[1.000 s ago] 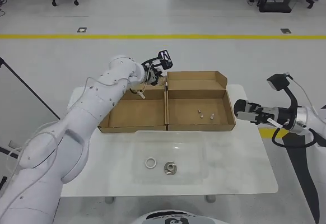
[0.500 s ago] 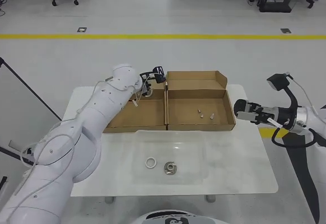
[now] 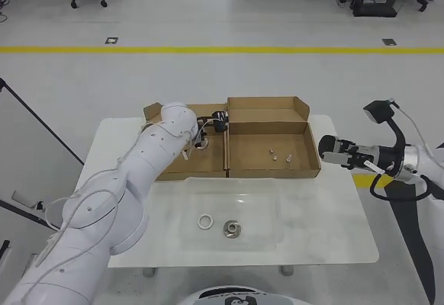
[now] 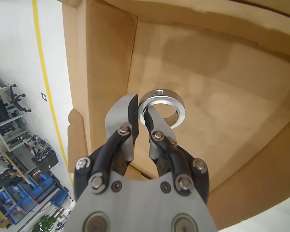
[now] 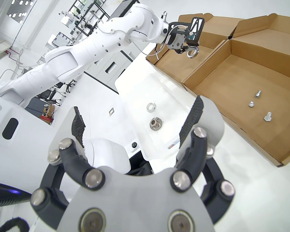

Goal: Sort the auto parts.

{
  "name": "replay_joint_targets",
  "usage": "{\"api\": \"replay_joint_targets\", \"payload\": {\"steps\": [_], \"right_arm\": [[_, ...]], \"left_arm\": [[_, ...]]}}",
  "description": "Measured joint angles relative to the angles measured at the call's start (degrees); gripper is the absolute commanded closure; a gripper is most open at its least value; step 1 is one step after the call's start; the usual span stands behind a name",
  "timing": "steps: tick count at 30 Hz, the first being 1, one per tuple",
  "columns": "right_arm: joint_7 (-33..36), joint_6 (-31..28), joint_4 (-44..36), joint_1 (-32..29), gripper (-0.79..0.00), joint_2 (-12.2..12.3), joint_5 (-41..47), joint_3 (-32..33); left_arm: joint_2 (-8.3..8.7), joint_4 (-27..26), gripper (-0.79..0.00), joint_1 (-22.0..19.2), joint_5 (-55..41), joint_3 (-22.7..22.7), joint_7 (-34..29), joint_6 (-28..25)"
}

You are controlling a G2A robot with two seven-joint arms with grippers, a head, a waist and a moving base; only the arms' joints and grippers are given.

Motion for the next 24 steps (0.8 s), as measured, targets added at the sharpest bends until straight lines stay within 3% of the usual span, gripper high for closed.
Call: {"api": "replay_joint_targets", "payload": {"steps": [9, 10, 11, 13, 16, 18, 19, 20, 21, 24], "right_arm": [[0.0, 0.0, 0.0, 0.0, -0.785, 0.0, 0.0, 0.0], [0.0, 0.0, 0.0, 0.0, -0.785, 0.0, 0.0, 0.0], [0.0, 0.0, 0.0, 0.0, -0.785, 0.0, 0.0, 0.0], [0.0, 0.0, 0.0, 0.0, -0.785, 0.0, 0.0, 0.0], [0.0, 0.0, 0.0, 0.0, -0.785, 0.0, 0.0, 0.0], [0.0, 0.0, 0.0, 0.0, -0.785, 0.0, 0.0, 0.0], [0.0, 0.0, 0.0, 0.0, -0.785, 0.0, 0.0, 0.0], [0.0, 0.0, 0.0, 0.0, -0.785, 0.0, 0.0, 0.0], [0.0, 0.0, 0.0, 0.0, -0.785, 0.0, 0.0, 0.0], [0.0, 0.0, 0.0, 0.0, -0.785, 0.0, 0.0, 0.0]], "left_arm": [[-1.49, 1.7, 0.000, 0.5, 1.9, 0.8, 0.6, -1.0], [-1.65, 2.0, -0.055, 0.4, 2.1, 0.9, 0.7, -1.4], [-1.77, 2.2, -0.163, 0.4, 2.3, 0.9, 0.6, -1.7], [-2.04, 2.6, -0.252, 0.3, 2.5, 1.0, 0.6, -2.1], [-2.38, 3.1, -0.468, 0.2, 2.7, 1.0, 0.7, -2.5], [-2.57, 3.5, -0.566, 0.1, 2.7, 0.9, 0.9, -3.0], [-2.65, 3.7, -0.699, 0.1, 2.7, 0.9, 1.0, -3.0], [-2.72, 3.8, -0.751, 0.0, 2.8, 0.9, 1.0, -3.0], [-2.79, 4.0, -0.785, 0.0, 2.9, 0.9, 1.1, -3.1], [-2.99, 4.4, -0.785, -0.2, 2.8, 0.7, 1.4, -3.1]]}}
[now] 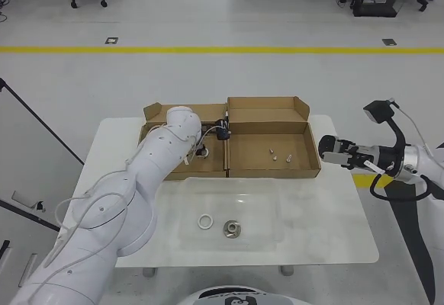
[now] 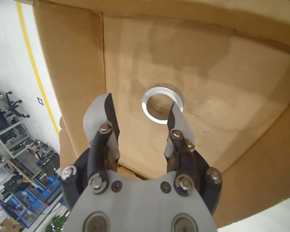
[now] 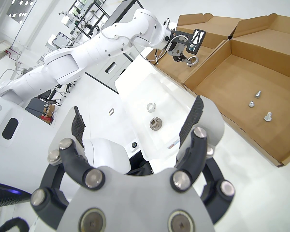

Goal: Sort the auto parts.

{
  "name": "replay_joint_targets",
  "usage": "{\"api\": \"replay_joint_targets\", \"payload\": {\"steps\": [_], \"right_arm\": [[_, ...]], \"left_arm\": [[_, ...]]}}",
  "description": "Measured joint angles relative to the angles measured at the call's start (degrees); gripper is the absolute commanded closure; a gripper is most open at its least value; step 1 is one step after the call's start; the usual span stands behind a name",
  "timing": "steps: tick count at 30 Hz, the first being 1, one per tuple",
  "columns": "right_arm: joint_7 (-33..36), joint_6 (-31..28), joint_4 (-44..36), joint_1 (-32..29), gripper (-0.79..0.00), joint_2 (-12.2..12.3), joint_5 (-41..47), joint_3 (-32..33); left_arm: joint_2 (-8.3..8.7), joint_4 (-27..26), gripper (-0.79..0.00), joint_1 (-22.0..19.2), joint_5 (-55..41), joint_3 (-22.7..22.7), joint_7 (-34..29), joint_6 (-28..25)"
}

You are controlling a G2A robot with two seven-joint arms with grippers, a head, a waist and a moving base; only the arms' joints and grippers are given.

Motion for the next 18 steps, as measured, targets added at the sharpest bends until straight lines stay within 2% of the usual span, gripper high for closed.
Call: {"api": "replay_joint_targets", "payload": {"steps": [9, 18], "right_arm": [[0.0, 0.0, 0.0, 0.0, -0.785, 0.0, 0.0, 0.0], [0.0, 0.0, 0.0, 0.0, -0.785, 0.0, 0.0, 0.0]], "left_arm": [[0.41, 0.6, -0.785, -3.6, -0.6, -1.3, 4.3, 1.0], [2.31, -1.7, -0.785, -7.2, -0.1, -2.3, 8.3, -5.9]]}}
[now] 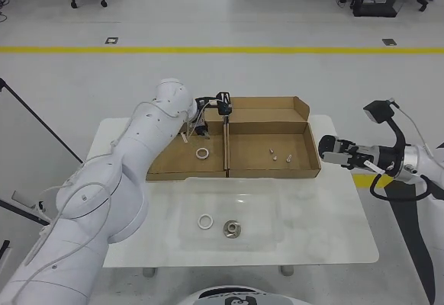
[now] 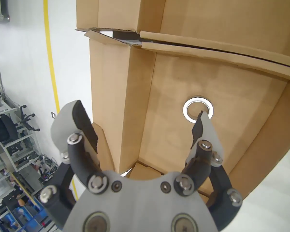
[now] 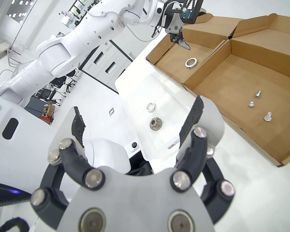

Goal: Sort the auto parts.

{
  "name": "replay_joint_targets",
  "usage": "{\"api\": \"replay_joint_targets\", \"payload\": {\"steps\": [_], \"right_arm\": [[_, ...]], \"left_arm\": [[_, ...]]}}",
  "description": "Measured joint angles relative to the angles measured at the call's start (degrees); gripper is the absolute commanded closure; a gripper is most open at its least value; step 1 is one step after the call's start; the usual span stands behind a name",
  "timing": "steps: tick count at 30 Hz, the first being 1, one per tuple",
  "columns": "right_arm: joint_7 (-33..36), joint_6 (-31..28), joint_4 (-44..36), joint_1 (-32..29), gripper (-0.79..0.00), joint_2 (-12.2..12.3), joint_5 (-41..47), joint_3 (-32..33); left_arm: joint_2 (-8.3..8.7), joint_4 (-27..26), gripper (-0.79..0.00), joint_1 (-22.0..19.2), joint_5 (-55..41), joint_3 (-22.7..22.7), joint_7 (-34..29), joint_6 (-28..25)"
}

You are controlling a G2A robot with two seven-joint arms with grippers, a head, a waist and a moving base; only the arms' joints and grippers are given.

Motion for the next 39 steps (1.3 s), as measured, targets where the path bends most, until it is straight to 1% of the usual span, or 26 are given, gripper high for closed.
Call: {"api": "replay_joint_targets", "payload": {"steps": [3, 7, 9, 12, 15, 18, 19, 21, 22, 23, 25, 26, 28, 31, 37, 39], "right_arm": [[0.0, 0.0, 0.0, 0.0, -0.785, 0.0, 0.0, 0.0], [0.0, 0.0, 0.0, 0.0, -0.785, 0.0, 0.0, 0.0], [0.0, 0.0, 0.0, 0.0, -0.785, 0.0, 0.0, 0.0], [0.0, 0.0, 0.0, 0.0, -0.785, 0.0, 0.0, 0.0], [0.0, 0.0, 0.0, 0.0, -0.785, 0.0, 0.0, 0.0], [0.0, 0.0, 0.0, 0.0, -0.785, 0.0, 0.0, 0.0], [0.0, 0.0, 0.0, 0.0, -0.785, 0.0, 0.0, 0.0], [0.0, 0.0, 0.0, 0.0, -0.785, 0.0, 0.0, 0.0], [0.0, 0.0, 0.0, 0.0, -0.785, 0.0, 0.0, 0.0], [0.0, 0.0, 0.0, 0.0, -0.785, 0.0, 0.0, 0.0], [0.0, 0.0, 0.0, 0.0, -0.785, 0.0, 0.0, 0.0], [0.0, 0.0, 0.0, 0.0, -0.785, 0.0, 0.0, 0.0], [0.0, 0.0, 0.0, 0.0, -0.785, 0.0, 0.0, 0.0], [0.0, 0.0, 0.0, 0.0, -0.785, 0.0, 0.0, 0.0], [0.0, 0.0, 0.0, 0.0, -0.785, 0.0, 0.0, 0.0], [0.0, 0.0, 0.0, 0.0, -0.785, 0.0, 0.0, 0.0]], "left_arm": [[0.98, -1.8, -0.785, -0.4, -0.2, -0.6, 0.3, -1.7], [2.62, -6.1, -0.785, 0.1, -1.8, -2.1, -1.3, -4.1], [3.47, -8.8, -0.785, 0.7, -2.5, -2.8, -3.2, -4.7], [5.28, -14.6, -0.785, 2.4, -4.3, -4.6, -7.8, -5.1], [7.68, -22.6, -0.785, 4.9, -6.7, -7.3, -14.0, -4.6], [10.78, -33.4, -0.785, 9.0, -9.6, -11.4, -21.9, -3.4], [12.15, -38.4, -0.785, 11.2, -10.9, -13.3, -25.7, -2.8], [14.24, -46.3, -0.785, 15.0, -12.8, -16.5, -31.5, -1.9], [15.58, -51.6, -0.785, 17.8, -14.0, -18.7, -35.5, -1.3], [16.54, -55.5, -0.785, 19.8, -14.8, -20.3, -38.4, -1.0], [18.52, -63.5, -0.785, 24.5, -16.3, -23.2, -43.0, 0.4], [19.28, -66.3, -0.785, 26.1, -16.5, -23.8, -44.0, 1.1], [20.89, -71.3, -0.785, 28.7, -17.0, -24.2, -45.2, 2.4], [22.83, -76.0, -0.785, 30.6, -19.0, -23.8, -46.5, 3.8], [26.04, -84.3, -0.785, 32.0, -26.0, -21.1, -50.4, 7.7], [26.88, -86.8, -0.785, 32.1, -28.4, -20.7, -51.9, 9.1]]}}
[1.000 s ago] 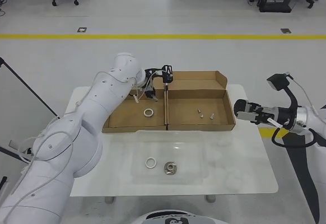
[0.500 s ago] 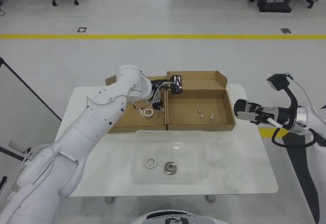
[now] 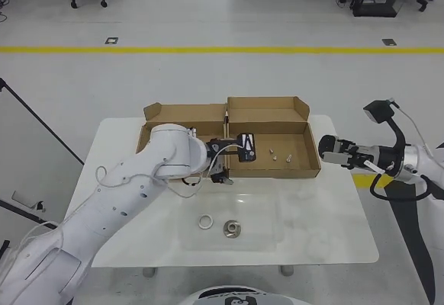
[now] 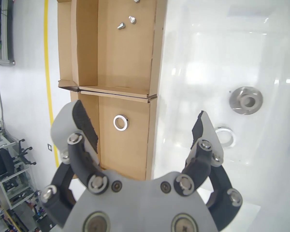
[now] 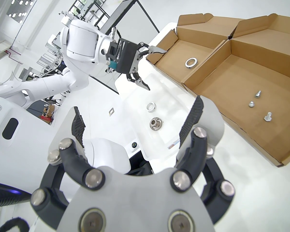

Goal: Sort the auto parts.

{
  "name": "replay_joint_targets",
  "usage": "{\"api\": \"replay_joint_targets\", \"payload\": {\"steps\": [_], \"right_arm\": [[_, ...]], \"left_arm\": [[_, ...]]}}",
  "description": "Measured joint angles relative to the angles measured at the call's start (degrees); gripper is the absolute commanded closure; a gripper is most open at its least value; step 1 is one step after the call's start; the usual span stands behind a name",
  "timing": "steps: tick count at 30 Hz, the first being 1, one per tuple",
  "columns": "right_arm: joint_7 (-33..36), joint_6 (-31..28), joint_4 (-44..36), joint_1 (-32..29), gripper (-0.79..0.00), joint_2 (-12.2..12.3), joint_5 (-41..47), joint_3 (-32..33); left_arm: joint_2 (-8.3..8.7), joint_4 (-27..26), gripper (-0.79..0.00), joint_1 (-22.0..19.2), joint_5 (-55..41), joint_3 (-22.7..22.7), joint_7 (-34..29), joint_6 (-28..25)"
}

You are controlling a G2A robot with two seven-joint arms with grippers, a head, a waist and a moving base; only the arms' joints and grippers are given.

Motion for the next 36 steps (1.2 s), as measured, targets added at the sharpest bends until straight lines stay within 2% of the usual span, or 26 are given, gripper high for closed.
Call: {"api": "replay_joint_targets", "payload": {"steps": [4, 15, 18, 23, 29, 32, 36], "right_arm": [[0.0, 0.0, 0.0, 0.0, -0.785, 0.0, 0.0, 0.0], [0.0, 0.0, 0.0, 0.0, -0.785, 0.0, 0.0, 0.0], [0.0, 0.0, 0.0, 0.0, -0.785, 0.0, 0.0, 0.0], [0.0, 0.0, 0.0, 0.0, -0.785, 0.0, 0.0, 0.0], [0.0, 0.0, 0.0, 0.0, -0.785, 0.0, 0.0, 0.0], [0.0, 0.0, 0.0, 0.0, -0.785, 0.0, 0.0, 0.0], [0.0, 0.0, 0.0, 0.0, -0.785, 0.0, 0.0, 0.0]], "left_arm": [[1.09, -3.0, -0.785, 0.4, -4.8, -1.1, -2.5, 2.5], [1.06, -3.0, -0.785, 0.4, -4.6, -1.1, -2.4, 2.5], [1.11, -4.6, -0.785, 1.1, -4.9, -0.5, -2.1, 2.9], [1.69, -8.9, -0.785, -1.2, -9.4, 6.3, -9.9, 9.9], [2.26, -11.5, -0.785, -8.7, -20.2, 15.3, -19.3, 19.3], [2.09, -11.8, -0.785, -12.0, -23.0, 19.4, -22.2, 22.2], [1.41, -9.4, -0.785, -14.5, -24.1, 24.1, -22.6, 22.8]]}}
